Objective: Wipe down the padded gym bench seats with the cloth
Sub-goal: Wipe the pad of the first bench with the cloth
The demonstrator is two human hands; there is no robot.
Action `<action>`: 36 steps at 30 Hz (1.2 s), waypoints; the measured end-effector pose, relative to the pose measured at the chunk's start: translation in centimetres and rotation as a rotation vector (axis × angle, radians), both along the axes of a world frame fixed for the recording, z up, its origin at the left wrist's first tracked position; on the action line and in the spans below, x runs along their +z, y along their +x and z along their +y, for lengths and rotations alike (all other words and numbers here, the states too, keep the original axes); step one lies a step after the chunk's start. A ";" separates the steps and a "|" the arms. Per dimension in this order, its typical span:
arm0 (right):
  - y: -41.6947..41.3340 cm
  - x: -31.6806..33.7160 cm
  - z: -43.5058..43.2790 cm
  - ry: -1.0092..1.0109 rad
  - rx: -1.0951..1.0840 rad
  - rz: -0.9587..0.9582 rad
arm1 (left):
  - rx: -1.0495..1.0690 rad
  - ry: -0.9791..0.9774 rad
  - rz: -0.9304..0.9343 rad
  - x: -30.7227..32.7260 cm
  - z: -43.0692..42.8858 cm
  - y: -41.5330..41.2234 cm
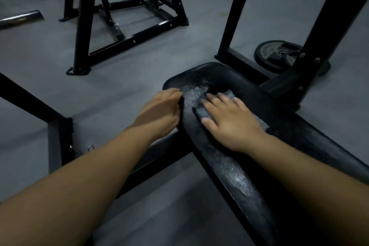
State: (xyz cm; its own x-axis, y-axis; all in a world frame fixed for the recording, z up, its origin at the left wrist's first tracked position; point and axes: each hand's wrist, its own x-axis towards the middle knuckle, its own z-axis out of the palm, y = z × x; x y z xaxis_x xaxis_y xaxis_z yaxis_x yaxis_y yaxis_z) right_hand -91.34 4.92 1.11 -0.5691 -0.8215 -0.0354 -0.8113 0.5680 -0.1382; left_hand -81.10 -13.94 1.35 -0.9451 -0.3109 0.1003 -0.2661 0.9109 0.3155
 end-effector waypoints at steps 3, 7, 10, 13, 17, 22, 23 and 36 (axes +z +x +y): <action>5.7 -0.5 0.0 -0.047 0.009 -0.016 | -0.129 -0.077 -0.019 -0.1 2.1 0.0; 7.6 0.0 7.3 0.003 0.046 -0.069 | -0.294 -0.130 -0.034 -0.6 3.0 0.6; 6.1 0.1 7.0 -0.009 -0.230 -0.041 | -0.350 -0.143 -0.041 -0.8 4.2 1.2; 10.2 -0.5 6.8 0.013 -0.171 -0.012 | -0.370 -0.112 -0.042 -0.8 6.1 2.0; 14.1 0.0 12.2 0.029 -0.173 -0.071 | -0.418 -0.124 -0.034 -0.9 9.0 3.9; 14.3 0.0 12.7 0.014 -0.284 -0.025 | -0.437 -0.110 0.019 -1.3 12.1 5.1; 14.0 0.2 12.2 0.007 -0.297 -0.020 | -0.431 -0.109 0.042 -1.4 12.3 5.2; 12.5 3.7 11.5 -0.293 -0.492 -0.101 | -0.216 -0.127 0.024 0.3 14.7 8.0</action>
State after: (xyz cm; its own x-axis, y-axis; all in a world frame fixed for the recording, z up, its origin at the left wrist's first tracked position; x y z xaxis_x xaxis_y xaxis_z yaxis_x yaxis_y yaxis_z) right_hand -78.84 16.38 4.80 -0.8919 -0.4452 0.0793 -0.4364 0.8012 -0.4095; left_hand -73.12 0.71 1.63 -0.9852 -0.0853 0.1490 -0.0546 0.9785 0.1990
